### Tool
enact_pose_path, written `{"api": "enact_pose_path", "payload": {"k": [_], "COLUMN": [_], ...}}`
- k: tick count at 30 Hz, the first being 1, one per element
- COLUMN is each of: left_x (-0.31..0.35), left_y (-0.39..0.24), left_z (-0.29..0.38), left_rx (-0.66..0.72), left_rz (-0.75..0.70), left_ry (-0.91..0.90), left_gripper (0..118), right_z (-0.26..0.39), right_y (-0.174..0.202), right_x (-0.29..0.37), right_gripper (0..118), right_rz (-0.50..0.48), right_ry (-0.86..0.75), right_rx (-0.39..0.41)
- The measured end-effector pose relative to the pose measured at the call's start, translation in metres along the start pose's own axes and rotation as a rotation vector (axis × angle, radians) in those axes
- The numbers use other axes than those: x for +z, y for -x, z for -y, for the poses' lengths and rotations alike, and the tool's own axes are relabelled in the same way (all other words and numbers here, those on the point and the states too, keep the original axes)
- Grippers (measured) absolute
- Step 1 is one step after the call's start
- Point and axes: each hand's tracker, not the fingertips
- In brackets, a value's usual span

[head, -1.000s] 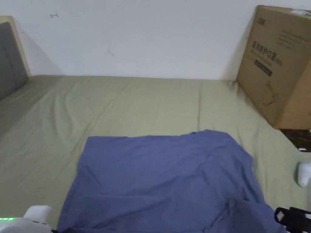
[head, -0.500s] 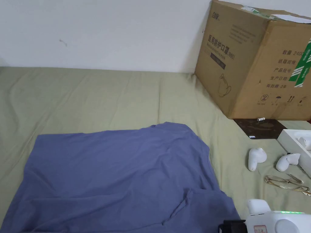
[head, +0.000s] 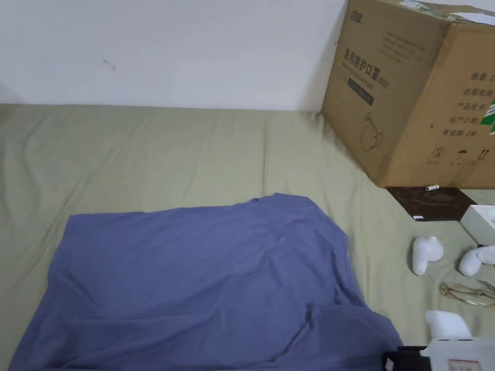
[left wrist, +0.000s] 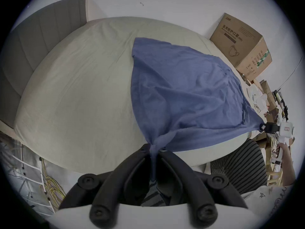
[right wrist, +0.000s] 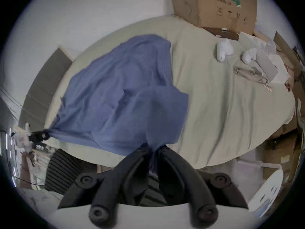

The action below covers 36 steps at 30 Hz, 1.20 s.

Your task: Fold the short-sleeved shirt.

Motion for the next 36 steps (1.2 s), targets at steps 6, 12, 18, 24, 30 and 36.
{"api": "enact_pose_path", "payload": {"k": [6, 12, 18, 24, 30, 36], "left_x": [0.006, -0.051, -0.127, -0.135, -0.090, -0.026], "left_y": [-0.004, 0.000, 0.018, 0.012, 0.019, 0.015], "left_z": [-0.056, -0.141, -0.183, -0.168, -0.128, -0.072], "left_rx": [-0.008, -0.041, 0.031, 0.035, 0.107, 0.167], "left_rz": [0.005, -0.014, -0.025, -0.053, 0.032, 0.054], "left_ry": [-0.056, -0.090, -0.009, -0.023, -0.204, -0.293], "left_gripper": [5, 5, 5, 111, 117, 13], "right_z": [-0.064, -0.177, -0.234, -0.224, -0.164, -0.089], "right_y": [0.008, 0.028, 0.030, 0.022, 0.029, 0.054], "right_x": [0.013, -0.044, -0.141, -0.150, -0.090, -0.032], "right_gripper": [8, 8, 10, 116, 116, 42], "right_rz": [-0.055, -0.014, 0.047, 0.085, 0.073, -0.044], "right_ry": [-0.035, 0.007, 0.100, 0.001, -0.183, -0.292], "right_rx": [-0.063, -0.074, -0.148, -0.136, -0.018, 0.019]}}
